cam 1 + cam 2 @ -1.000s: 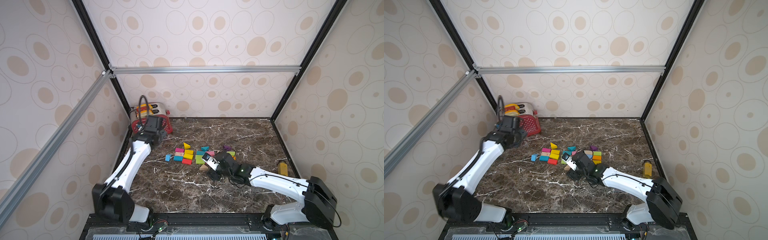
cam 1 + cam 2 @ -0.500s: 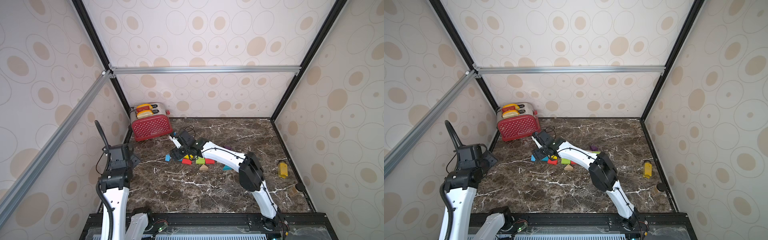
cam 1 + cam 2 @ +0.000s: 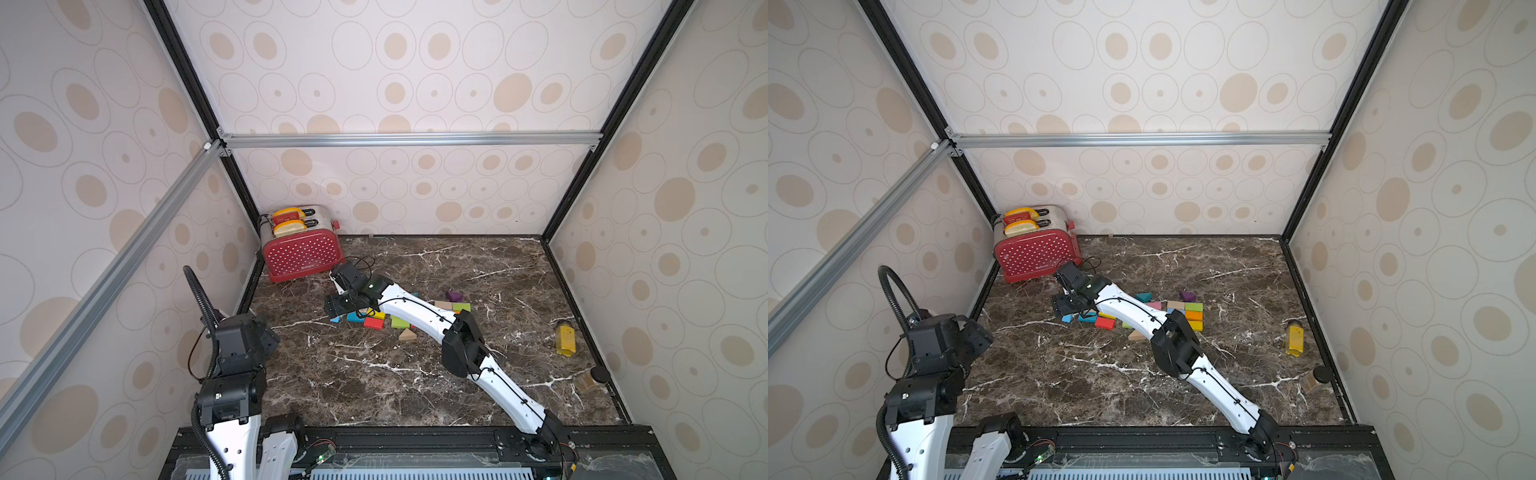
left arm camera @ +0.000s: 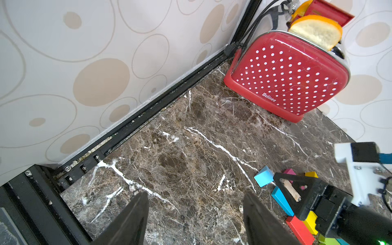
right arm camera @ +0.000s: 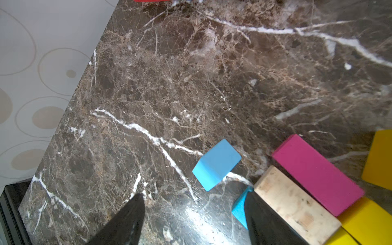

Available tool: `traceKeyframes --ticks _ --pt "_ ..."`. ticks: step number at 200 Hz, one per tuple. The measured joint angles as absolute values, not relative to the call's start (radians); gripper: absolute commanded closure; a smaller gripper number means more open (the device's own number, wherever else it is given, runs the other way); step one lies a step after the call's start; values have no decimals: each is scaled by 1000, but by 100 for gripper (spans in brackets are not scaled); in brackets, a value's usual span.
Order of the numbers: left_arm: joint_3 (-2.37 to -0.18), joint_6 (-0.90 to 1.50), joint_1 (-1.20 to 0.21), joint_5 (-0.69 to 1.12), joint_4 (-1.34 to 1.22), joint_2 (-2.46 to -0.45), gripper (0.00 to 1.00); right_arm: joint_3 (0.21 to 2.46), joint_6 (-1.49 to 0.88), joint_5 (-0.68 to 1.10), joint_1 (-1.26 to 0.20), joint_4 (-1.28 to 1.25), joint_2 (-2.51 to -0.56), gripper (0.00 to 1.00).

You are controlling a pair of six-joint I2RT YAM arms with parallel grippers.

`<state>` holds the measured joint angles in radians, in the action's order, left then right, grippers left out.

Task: Assemble a piece of candy with building blocks
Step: Pick up the building block from the center of the board.

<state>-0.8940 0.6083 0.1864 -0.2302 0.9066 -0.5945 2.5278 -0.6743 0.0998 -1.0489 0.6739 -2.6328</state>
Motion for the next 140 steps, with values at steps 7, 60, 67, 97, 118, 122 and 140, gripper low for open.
traceKeyframes --ticks 7,60,67,97,118,122,140 --pt "-891 608 186 -230 906 -595 28 2536 -680 106 -1049 673 -2645 25" --pt "-879 607 186 -226 904 -595 27 2587 -699 149 -1049 671 -2727 26" --pt "-879 607 186 -226 904 -595 27 2587 -699 152 -1049 671 -2730 26" --pt "-878 607 186 -223 899 -595 27 2589 -698 165 -1049 662 -2735 27" --pt "-875 607 186 -222 899 -596 26 2625 -686 167 -1049 655 -2764 27" --pt "-875 607 186 -222 899 -596 27 2628 -682 167 -1049 653 -2769 27" --pt "-875 607 186 -221 899 -596 26 2640 -667 167 -1049 637 -2783 28"
